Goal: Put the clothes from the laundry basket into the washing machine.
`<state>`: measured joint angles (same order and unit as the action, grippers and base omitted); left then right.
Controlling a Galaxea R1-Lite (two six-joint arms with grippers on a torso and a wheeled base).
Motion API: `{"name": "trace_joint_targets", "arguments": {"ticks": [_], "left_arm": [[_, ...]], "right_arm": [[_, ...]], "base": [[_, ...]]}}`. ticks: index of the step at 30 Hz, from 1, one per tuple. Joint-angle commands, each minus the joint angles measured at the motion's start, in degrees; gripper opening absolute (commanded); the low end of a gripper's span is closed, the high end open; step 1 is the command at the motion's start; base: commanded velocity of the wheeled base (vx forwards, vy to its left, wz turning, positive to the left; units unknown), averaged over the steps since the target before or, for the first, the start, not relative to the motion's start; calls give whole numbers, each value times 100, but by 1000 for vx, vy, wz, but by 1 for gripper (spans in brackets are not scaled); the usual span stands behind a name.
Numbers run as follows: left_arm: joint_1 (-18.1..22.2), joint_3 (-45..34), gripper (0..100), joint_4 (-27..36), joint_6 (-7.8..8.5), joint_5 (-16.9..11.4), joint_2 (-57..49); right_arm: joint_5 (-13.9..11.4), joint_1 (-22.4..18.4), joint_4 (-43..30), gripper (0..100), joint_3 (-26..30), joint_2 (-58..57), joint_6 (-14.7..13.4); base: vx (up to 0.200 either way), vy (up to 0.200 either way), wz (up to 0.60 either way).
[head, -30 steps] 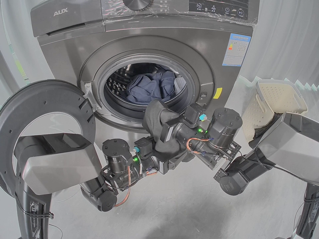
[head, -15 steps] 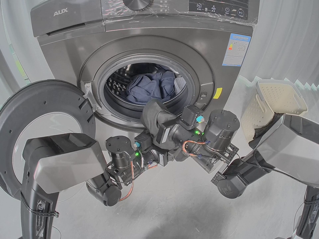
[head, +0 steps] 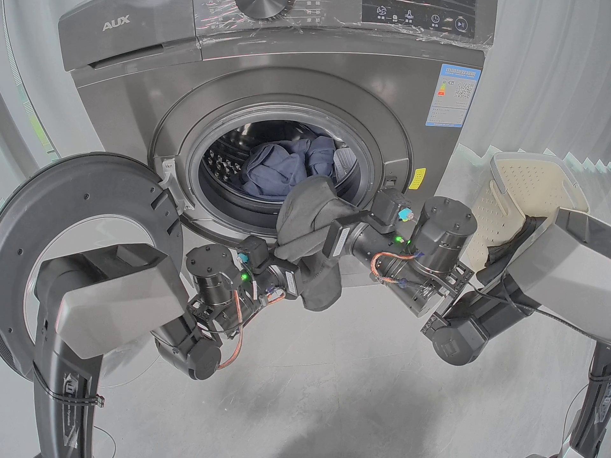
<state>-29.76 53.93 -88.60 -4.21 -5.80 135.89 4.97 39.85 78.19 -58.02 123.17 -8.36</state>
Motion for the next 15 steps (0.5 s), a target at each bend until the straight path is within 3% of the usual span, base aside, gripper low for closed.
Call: {"name": "trace_joint_targets", "arguments": {"ticks": [1, 11, 15], "left_arm": [[119, -304, 0, -8, -10, 9, -599], [137, -1236, 0, -17, -19, -35, -1724], [225, -1464, 0, -17, -116, -53, -2075]], "right_arm": [[4, -285, 12, 0, 141, -74, -43], [-14, -206, 135, 0, 669, 14, -78], [-23, -56, 364, 0, 757, 110, -60]], "base": [[0, 0, 0], [0, 0, 0], [0, 0, 0]]}}
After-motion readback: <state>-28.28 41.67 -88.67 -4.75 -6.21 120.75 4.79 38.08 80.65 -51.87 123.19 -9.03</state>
